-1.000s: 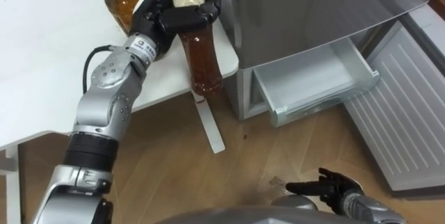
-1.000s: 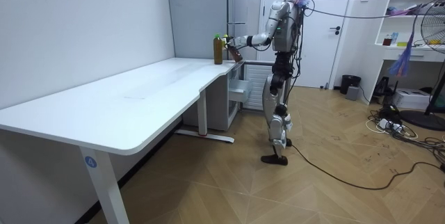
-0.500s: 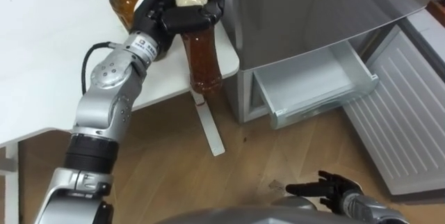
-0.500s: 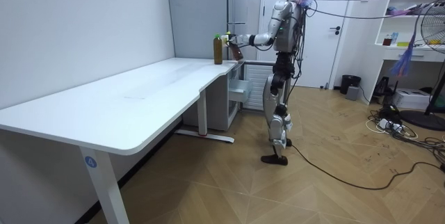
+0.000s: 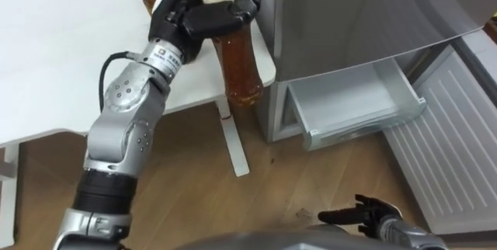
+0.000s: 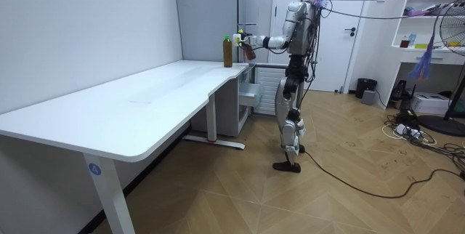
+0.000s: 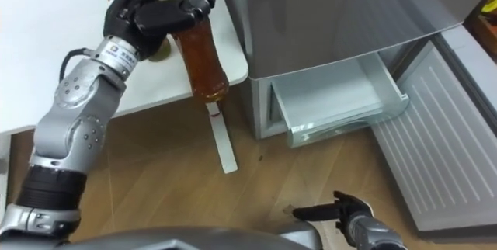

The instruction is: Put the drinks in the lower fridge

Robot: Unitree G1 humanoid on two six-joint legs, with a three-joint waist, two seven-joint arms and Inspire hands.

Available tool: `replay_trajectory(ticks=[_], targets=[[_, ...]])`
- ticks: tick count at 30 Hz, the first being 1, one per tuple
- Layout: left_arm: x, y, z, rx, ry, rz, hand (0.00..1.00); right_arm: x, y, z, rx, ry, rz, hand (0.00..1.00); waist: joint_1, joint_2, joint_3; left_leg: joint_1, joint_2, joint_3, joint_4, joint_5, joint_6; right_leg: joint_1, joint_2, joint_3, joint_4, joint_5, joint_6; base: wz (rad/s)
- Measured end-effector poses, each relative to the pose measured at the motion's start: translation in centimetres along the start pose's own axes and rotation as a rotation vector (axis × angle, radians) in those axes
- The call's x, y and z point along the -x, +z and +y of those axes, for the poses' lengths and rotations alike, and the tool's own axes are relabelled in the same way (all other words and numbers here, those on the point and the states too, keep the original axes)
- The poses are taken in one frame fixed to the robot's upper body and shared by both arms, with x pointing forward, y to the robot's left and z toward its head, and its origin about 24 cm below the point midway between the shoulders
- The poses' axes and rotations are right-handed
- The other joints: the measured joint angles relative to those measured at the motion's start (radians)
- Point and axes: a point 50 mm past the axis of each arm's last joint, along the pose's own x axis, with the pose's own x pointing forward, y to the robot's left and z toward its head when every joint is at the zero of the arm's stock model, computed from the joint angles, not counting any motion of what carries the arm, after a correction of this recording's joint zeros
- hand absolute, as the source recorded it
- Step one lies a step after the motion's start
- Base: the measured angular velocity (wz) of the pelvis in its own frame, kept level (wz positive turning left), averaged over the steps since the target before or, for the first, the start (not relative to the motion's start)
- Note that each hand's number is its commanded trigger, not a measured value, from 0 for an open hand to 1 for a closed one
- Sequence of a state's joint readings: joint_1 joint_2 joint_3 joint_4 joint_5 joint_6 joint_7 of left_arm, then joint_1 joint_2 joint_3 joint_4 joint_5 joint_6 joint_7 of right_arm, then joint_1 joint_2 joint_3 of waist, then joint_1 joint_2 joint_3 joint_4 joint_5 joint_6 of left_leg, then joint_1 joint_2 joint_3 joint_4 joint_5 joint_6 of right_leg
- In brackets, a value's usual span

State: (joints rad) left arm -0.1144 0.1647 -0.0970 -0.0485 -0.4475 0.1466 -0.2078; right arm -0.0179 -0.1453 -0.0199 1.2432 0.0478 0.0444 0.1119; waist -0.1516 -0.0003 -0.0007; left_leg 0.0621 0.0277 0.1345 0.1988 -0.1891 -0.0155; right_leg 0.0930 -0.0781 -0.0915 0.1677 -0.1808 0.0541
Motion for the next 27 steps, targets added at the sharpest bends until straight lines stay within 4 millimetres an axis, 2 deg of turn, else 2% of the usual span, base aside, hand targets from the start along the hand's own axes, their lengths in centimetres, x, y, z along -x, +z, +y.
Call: replay_trajectory(ticks=[3, 6, 10, 14, 20, 21, 27], targets=[[0.9, -1.3, -0.4, 0.037, -0.009, 0.044, 1.00, 0.0, 0.1, 0.2, 0.029, 0.010, -0.001, 0.00, 0.018, -0.003, 0.0002, 0.001, 0.000, -0.002, 0.000, 0.000, 0.000, 0.003, 0.000, -0.001, -0.002, 0.000, 0.000, 0.02], [1.1, -1.9, -1.2, 0.039, -0.035, 0.066, 1.00, -0.1, 0.4, 0.5, 0.063, 0.020, -0.013, 0.00, 0.027, -0.004, 0.0000, -0.023, -0.002, -0.024, 0.007, 0.000, 0.000, -0.007, -0.001, -0.021, -0.002, 0.000, 0.000, 0.17], [1.5, -1.0, -1.8, 0.032, -0.056, 0.024, 1.00, 0.0, 0.3, 0.9, 0.105, 0.044, -0.023, 0.00, 0.071, -0.002, -0.0003, -0.028, -0.002, -0.028, 0.013, 0.000, 0.000, -0.004, -0.001, -0.026, 0.002, 0.000, 0.000, 0.04], [1.5, 0.1, -2.1, 0.015, -0.071, -0.035, 1.00, 0.0, 0.7, 1.5, 0.155, 0.081, -0.040, 0.00, 0.093, -0.003, -0.0001, -0.033, -0.002, -0.031, 0.020, 0.000, 0.000, -0.002, -0.003, -0.042, 0.004, 0.000, 0.000, 0.06], [2.6, -1.1, -1.9, 0.045, -0.044, -0.001, 1.00, 0.0, 1.6, 2.7, 0.246, 0.161, -0.066, 0.00, 0.115, 0.000, 0.0026, -0.033, -0.002, -0.042, 0.022, 0.000, 0.000, 0.006, -0.003, -0.055, 0.003, 0.000, 0.000, 0.06], [2.8, -1.4, -1.8, 0.051, -0.039, 0.008, 1.00, 0.0, 1.8, 2.9, 0.258, 0.168, -0.074, 0.00, 0.120, 0.002, 0.0056, -0.036, -0.002, -0.042, 0.021, 0.000, 0.000, 0.003, -0.003, -0.056, 0.004, 0.000, -0.001, 0.03], [3.3, -1.9, -1.8, 0.062, -0.038, 0.026, 1.00, 0.4, 4.4, 4.5, 0.329, 0.231, -0.190, 0.00, 0.132, -0.003, 0.0070, -0.073, -0.003, -0.055, 0.038, 0.000, 0.000, -0.021, -0.003, -0.064, 0.008, 0.001, -0.002, 0.06]])
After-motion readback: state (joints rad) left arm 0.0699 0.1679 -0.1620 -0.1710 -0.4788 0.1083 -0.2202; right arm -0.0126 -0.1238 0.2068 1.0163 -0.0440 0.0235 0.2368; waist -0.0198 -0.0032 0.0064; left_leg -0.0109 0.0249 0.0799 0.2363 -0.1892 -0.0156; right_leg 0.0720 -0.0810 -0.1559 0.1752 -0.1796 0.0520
